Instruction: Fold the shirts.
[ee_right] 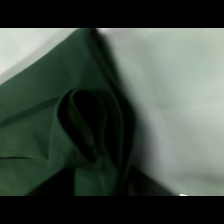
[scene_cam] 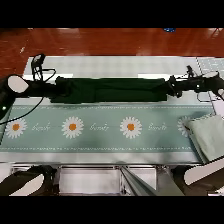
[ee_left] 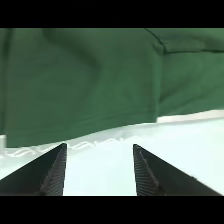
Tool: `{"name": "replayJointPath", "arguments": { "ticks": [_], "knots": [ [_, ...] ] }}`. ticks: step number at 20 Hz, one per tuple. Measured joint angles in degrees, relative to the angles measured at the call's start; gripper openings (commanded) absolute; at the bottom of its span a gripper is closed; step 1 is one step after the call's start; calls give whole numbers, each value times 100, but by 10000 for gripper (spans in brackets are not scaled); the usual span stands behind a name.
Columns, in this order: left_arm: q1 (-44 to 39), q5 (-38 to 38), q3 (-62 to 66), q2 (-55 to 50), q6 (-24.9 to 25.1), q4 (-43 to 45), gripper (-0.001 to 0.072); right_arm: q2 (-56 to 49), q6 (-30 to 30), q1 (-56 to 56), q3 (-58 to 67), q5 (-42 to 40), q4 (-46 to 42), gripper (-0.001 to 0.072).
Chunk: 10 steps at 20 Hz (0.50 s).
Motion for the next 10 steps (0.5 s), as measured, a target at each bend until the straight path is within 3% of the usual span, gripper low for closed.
{"name": "replayJointPath", "arguments": {
  "ticks": [1, 2, 6, 10],
  "knots": [
    [-39, 70, -28, -28, -4, -39, 207, -39, -22, 118, 103, -4, -26, 21],
    [-66, 92, -46, -55, -13, -66, 26, -42, -85, 208, 214, 24, 2, 21],
    [-131, 179, -81, -107, -20, -208, 19, 385, -240, 337, 450, 407, -249, 21],
    [-433, 457, -76, -221, 107, -625, 18, 1753, -286, 354, -118, 787, -1141, 20]
  ]
}}
